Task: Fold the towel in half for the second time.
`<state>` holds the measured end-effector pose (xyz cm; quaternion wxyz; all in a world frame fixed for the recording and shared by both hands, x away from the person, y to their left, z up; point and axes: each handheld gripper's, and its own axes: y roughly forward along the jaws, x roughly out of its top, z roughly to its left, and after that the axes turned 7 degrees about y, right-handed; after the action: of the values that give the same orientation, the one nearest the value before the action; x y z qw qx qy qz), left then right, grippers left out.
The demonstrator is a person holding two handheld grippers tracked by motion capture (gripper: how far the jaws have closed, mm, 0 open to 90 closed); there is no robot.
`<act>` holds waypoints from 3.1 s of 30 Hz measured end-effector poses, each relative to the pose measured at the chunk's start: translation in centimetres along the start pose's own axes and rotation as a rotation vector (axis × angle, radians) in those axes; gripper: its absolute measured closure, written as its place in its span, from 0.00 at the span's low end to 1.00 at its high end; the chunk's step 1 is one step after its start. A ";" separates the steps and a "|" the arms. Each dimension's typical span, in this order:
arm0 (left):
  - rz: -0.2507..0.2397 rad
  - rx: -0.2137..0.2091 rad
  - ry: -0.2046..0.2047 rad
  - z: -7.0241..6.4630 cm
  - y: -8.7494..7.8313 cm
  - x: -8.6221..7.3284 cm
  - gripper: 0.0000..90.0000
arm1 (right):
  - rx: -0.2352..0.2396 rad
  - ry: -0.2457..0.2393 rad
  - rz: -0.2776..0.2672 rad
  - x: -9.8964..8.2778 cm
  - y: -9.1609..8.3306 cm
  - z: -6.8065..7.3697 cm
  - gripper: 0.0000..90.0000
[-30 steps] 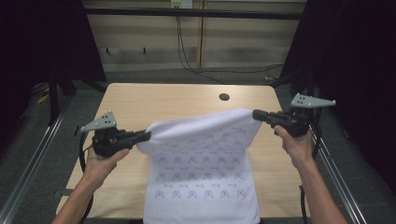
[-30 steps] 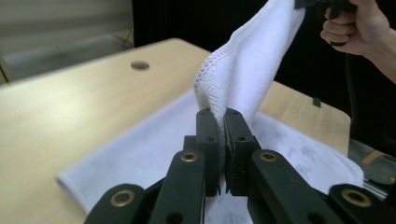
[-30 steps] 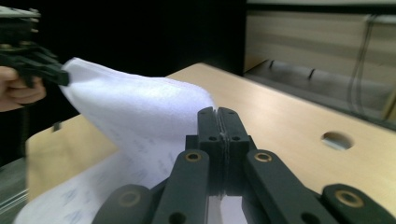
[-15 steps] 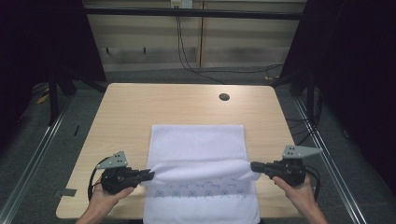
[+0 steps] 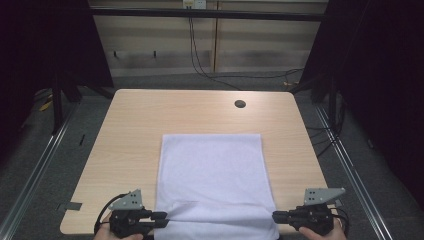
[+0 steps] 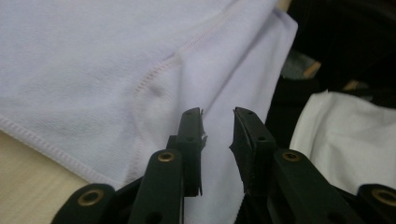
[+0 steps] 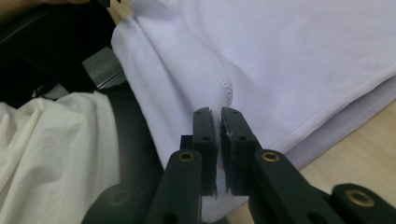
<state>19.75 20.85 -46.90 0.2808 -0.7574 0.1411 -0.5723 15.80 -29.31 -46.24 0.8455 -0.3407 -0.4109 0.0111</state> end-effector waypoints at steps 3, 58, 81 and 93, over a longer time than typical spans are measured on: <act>-0.062 0.033 -0.030 1.0 -0.4 0.5 0.77 | 0.015 -0.009 0.019 -0.2 -0.2 0.5 0.90; -0.006 0.045 -0.138 10.5 3.1 3.1 0.77 | -0.023 -0.010 0.003 7.0 7.4 -4.6 0.85; 0.007 0.243 -0.171 15.1 5.1 2.7 0.79 | -0.167 0.067 0.034 12.3 12.8 -11.7 0.76; 0.042 0.220 -0.122 12.4 4.0 1.5 0.85 | -0.131 0.066 0.112 10.2 11.7 -8.6 0.81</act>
<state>32.42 20.09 -50.38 0.3821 -0.7524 0.0757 -0.5312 31.67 -22.18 -49.85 0.8326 -0.4178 -0.3631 0.0203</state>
